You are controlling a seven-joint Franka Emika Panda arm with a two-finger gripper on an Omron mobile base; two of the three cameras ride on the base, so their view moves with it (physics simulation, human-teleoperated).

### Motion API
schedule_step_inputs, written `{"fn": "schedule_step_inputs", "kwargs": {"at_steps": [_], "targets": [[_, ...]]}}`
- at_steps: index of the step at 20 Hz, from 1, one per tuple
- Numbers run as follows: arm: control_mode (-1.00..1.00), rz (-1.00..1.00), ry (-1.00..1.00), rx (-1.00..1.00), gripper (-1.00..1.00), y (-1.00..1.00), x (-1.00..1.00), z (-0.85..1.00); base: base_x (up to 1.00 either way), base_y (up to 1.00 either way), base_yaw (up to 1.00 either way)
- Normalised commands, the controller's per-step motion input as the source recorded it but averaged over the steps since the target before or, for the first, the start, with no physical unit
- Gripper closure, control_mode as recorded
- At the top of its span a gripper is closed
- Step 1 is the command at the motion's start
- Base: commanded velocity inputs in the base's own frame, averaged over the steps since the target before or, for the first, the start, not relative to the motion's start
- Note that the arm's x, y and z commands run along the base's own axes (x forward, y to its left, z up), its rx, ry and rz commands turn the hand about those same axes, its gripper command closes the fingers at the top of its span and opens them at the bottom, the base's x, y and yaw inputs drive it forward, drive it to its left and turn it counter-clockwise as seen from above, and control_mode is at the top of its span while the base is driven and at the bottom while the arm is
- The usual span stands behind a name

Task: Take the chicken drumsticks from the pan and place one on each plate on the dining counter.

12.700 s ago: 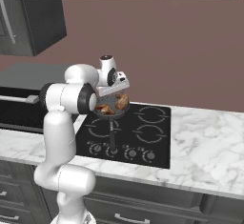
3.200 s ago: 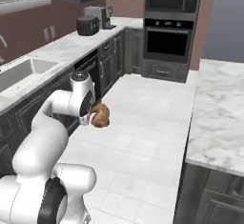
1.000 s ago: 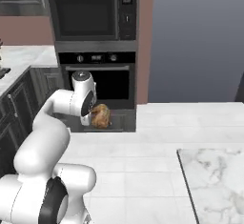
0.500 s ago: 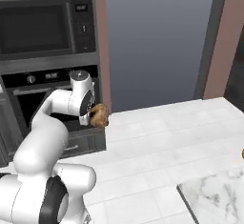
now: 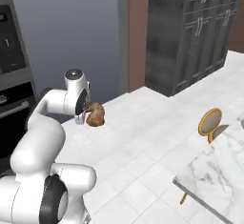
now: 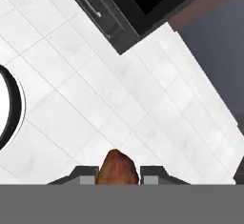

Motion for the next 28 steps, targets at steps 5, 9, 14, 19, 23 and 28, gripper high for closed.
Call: {"fn": "schedule_step_inputs", "kwargs": {"at_steps": [5,9,14,19,23,28], "targets": [[1.0,0.0,0.0,0.0,1.0,0.0,0.0,0.0,0.67,0.4,-0.72],[1.0,0.0,0.0,0.0,1.0,0.0,0.0,0.0,0.89,0.52,-0.51],[1.0,0.0,0.0,0.0,1.0,0.0,0.0,0.0,0.93,0.53,-0.47],[1.0,0.0,0.0,0.0,1.0,0.0,0.0,0.0,0.93,0.52,-0.48],[1.0,0.0,0.0,0.0,1.0,0.0,0.0,0.0,0.93,0.55,-0.46],[1.0,0.0,0.0,0.0,1.0,0.0,0.0,0.0,0.93,0.58,-0.43]]}}
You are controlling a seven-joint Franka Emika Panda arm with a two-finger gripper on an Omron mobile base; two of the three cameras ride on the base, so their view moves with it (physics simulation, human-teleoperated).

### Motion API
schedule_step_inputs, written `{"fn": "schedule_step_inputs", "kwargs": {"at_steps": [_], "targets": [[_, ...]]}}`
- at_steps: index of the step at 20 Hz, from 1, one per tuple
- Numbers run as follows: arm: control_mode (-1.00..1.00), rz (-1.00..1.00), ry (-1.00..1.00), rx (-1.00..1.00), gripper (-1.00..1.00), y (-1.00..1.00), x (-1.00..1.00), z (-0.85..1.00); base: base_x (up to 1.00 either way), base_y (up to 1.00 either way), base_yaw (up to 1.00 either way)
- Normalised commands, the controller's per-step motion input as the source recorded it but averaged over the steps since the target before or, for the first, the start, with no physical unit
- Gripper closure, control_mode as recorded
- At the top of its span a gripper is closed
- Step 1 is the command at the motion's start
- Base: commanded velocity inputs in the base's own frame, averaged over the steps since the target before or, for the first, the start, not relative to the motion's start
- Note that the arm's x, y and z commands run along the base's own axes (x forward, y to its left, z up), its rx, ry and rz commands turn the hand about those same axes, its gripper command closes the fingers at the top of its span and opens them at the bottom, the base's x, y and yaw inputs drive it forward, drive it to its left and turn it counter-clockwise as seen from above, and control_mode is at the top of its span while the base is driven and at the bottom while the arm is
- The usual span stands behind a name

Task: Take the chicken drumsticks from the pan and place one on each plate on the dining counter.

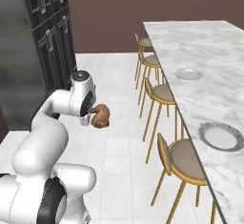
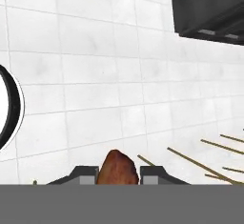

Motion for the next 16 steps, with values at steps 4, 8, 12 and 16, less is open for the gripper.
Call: {"fn": "schedule_step_inputs", "kwargs": {"at_steps": [4,8,12,16], "targets": [[1.0,0.0,0.0,0.0,1.0,0.0,0.0,0.0,0.92,0.59,-0.43],[1.0,0.0,0.0,0.0,1.0,0.0,0.0,0.0,0.9,0.62,-0.44],[1.0,0.0,0.0,0.0,1.0,0.0,0.0,0.0,0.88,0.6,-0.5],[1.0,0.0,0.0,0.0,1.0,0.0,0.0,0.0,0.85,0.59,-0.53]]}}
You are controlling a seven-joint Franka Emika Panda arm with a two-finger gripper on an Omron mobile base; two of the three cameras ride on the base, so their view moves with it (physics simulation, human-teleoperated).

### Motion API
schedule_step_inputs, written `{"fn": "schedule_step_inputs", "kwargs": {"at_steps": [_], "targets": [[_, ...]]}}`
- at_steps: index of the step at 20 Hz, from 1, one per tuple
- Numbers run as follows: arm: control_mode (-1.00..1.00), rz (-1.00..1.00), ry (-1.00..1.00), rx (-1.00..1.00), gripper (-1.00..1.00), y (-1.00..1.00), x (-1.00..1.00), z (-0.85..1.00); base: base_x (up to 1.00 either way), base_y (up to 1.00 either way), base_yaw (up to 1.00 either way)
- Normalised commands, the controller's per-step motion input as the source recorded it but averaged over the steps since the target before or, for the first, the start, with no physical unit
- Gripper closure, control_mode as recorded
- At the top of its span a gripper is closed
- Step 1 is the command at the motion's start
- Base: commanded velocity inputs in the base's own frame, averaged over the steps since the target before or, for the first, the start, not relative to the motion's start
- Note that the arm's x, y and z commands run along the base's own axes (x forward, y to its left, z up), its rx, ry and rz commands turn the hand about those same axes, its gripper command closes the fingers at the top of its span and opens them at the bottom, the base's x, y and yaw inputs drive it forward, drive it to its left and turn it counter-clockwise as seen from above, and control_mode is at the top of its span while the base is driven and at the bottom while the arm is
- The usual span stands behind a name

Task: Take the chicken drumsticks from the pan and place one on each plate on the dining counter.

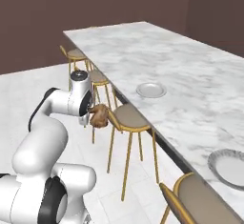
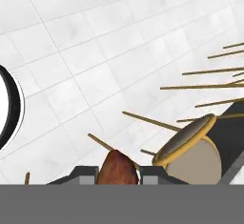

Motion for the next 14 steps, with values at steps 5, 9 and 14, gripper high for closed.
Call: {"fn": "schedule_step_inputs", "kwargs": {"at_steps": [5,9,14], "targets": [[1.0,0.0,0.0,0.0,1.0,0.0,0.0,0.0,0.79,0.57,-0.6],[1.0,0.0,0.0,0.0,1.0,0.0,0.0,0.0,0.67,0.6,-0.63],[1.0,0.0,0.0,0.0,1.0,0.0,0.0,0.0,0.56,0.59,-0.67]]}}
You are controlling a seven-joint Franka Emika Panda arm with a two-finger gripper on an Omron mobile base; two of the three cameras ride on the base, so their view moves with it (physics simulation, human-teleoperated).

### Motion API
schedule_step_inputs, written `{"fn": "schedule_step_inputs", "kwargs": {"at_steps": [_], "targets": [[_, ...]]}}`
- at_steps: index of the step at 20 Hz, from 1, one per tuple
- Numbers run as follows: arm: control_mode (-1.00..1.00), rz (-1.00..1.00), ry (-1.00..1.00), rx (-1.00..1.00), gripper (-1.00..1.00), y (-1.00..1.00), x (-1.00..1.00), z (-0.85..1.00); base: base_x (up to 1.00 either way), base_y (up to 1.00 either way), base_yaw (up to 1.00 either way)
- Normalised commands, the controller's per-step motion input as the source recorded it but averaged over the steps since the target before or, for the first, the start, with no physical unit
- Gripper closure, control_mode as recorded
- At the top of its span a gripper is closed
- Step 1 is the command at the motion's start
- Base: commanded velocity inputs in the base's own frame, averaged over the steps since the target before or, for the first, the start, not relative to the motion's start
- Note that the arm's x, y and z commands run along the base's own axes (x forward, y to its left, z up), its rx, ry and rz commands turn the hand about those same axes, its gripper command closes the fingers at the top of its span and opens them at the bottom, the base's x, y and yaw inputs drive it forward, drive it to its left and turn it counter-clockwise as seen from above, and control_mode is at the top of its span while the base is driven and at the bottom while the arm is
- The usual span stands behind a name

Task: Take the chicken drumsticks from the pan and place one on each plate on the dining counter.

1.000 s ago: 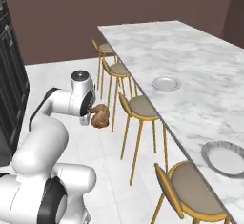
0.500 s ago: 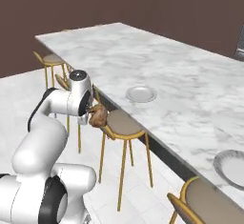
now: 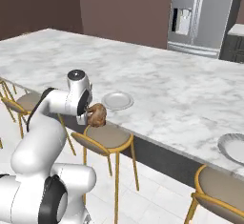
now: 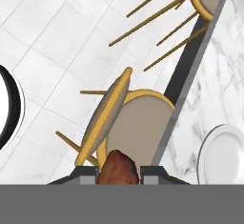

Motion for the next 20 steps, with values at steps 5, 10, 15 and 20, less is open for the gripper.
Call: {"fn": "schedule_step_inputs", "kwargs": {"at_steps": [5,10,15,20], "targets": [[1.0,0.0,0.0,0.0,1.0,0.0,0.0,0.0,0.58,0.57,-0.57],[1.0,0.0,0.0,0.0,1.0,0.0,0.0,0.0,0.58,0.56,-0.37],[1.0,0.0,0.0,0.0,1.0,0.0,0.0,0.0,0.54,0.32,-0.18],[1.0,0.0,0.0,0.0,1.0,0.0,0.0,0.0,0.46,0.25,-0.14]]}}
